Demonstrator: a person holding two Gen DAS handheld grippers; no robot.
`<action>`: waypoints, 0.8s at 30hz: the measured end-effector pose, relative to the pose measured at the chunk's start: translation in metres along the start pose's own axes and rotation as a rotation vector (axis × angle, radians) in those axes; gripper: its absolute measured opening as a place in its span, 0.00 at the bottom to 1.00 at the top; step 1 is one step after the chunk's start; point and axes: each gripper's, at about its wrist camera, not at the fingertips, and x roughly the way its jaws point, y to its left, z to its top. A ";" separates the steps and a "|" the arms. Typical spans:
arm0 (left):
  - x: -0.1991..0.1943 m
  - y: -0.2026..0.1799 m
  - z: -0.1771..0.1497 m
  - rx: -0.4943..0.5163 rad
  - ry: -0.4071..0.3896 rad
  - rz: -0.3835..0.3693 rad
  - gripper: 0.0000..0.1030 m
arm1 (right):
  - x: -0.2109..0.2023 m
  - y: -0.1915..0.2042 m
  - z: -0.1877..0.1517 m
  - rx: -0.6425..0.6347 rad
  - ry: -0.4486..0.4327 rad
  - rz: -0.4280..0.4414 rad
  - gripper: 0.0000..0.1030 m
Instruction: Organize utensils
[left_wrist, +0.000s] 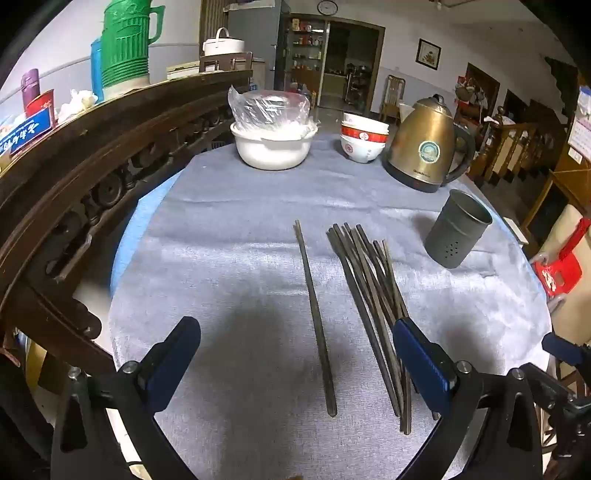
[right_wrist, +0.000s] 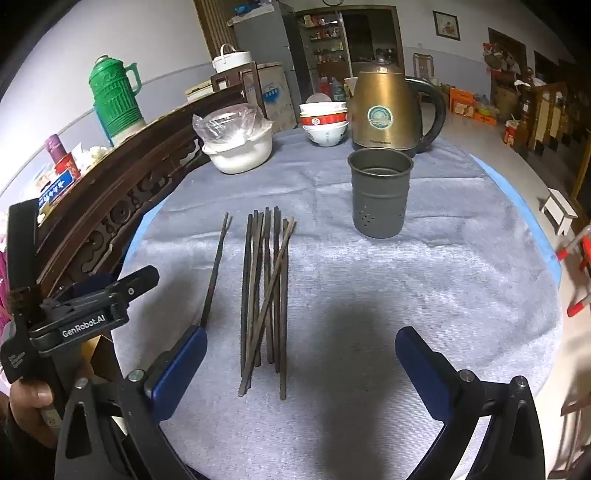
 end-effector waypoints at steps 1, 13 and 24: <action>0.001 -0.001 0.000 -0.001 0.006 -0.006 1.00 | 0.000 0.000 0.000 0.001 -0.001 0.002 1.00; 0.002 0.010 -0.007 -0.038 0.026 0.007 1.00 | 0.003 0.013 -0.001 -0.012 -0.001 0.010 1.00; 0.003 0.013 -0.009 -0.028 0.022 0.009 1.00 | 0.003 0.015 0.001 -0.015 -0.014 -0.002 1.00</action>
